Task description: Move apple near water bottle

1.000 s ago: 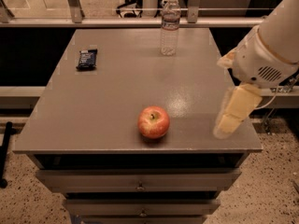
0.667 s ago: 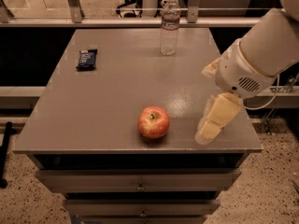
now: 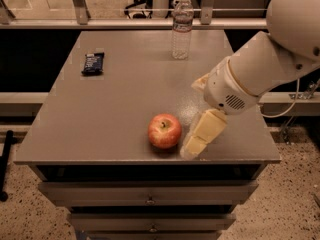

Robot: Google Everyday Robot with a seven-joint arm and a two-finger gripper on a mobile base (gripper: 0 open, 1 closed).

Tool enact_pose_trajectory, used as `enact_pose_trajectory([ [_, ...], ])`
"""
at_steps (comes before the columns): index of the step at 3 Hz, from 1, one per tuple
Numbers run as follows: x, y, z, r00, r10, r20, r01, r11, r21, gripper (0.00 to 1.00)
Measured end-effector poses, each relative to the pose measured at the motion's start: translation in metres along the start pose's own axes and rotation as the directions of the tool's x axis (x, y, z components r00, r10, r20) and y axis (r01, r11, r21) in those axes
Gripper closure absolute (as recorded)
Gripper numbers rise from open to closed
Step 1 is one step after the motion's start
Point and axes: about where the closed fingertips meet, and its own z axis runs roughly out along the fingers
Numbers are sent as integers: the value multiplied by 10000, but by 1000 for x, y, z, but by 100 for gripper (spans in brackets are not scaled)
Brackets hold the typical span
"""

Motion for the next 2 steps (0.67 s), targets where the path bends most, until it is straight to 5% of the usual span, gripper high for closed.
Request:
enact_pose_trajectory([
  [2, -6, 6, 30, 9973, -281, 674, 278, 9996, 58, 0],
])
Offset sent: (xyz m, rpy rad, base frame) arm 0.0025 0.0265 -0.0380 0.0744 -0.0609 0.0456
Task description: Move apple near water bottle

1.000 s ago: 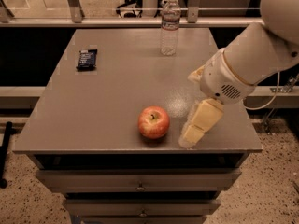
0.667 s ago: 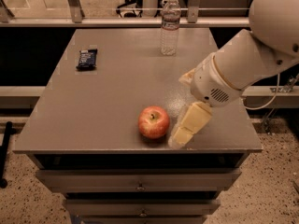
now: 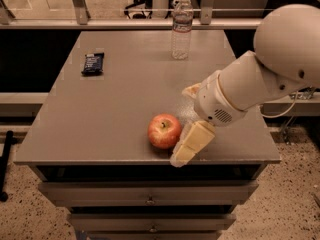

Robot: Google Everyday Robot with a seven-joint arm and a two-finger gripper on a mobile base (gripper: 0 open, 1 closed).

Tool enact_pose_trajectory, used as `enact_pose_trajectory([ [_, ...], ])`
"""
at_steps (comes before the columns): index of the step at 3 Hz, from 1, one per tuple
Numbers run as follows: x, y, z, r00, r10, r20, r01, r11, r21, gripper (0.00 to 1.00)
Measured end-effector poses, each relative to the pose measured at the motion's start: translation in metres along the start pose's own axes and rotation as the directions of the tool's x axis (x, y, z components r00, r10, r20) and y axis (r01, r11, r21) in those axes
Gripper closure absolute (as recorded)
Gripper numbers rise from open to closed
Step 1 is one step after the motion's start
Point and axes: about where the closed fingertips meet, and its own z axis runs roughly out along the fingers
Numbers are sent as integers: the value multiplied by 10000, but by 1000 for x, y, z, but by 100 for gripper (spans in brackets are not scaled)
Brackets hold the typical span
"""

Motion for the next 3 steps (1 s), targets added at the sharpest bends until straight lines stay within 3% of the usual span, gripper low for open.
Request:
enact_pose_trajectory([
  [1, 5, 2, 7, 9999, 17, 131, -18, 10000, 84, 0],
  [3, 7, -1, 26, 9966, 790, 240, -795, 9967, 186, 41],
])
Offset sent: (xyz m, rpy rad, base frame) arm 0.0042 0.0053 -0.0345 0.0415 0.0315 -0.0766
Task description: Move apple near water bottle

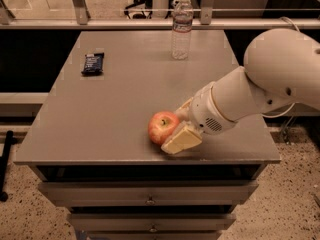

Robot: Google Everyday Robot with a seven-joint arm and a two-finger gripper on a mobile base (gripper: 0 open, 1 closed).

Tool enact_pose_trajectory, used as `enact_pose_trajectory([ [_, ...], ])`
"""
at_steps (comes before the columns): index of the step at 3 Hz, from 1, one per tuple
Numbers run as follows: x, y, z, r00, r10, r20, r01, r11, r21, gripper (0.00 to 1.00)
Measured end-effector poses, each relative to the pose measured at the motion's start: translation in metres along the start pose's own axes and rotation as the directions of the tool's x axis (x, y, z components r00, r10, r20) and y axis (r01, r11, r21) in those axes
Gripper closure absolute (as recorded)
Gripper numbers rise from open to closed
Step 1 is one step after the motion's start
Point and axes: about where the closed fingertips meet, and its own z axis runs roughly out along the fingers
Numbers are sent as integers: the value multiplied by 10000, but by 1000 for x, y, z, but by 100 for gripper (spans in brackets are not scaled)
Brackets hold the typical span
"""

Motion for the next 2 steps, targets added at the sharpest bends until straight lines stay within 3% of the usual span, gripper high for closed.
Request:
enact_pose_trajectory([
  [2, 6, -14, -9, 9982, 587, -71, -583, 9973, 451, 88],
])
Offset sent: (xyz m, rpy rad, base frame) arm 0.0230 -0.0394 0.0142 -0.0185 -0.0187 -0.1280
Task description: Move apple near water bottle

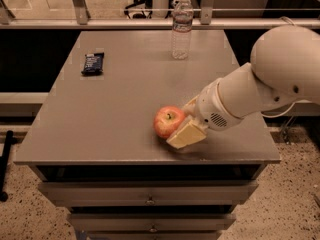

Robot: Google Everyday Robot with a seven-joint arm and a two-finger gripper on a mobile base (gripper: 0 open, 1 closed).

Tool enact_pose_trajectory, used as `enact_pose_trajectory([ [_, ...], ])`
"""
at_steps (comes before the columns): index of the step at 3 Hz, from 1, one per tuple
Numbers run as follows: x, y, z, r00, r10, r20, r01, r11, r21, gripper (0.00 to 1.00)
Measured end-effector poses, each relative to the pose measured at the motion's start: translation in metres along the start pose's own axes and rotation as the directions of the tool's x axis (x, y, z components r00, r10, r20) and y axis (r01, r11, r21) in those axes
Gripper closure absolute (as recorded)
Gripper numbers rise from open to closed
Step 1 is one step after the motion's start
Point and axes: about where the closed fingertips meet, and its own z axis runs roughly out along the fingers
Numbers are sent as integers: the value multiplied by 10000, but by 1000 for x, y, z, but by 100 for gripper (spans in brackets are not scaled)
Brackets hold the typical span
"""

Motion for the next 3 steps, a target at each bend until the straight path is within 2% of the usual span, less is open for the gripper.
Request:
enact_pose_trajectory([
  [1, 2, -18, -22, 9999, -95, -106, 100, 9987, 490, 100],
  [3, 4, -56, -78, 9981, -440, -441, 503, 9869, 1531, 100],
])
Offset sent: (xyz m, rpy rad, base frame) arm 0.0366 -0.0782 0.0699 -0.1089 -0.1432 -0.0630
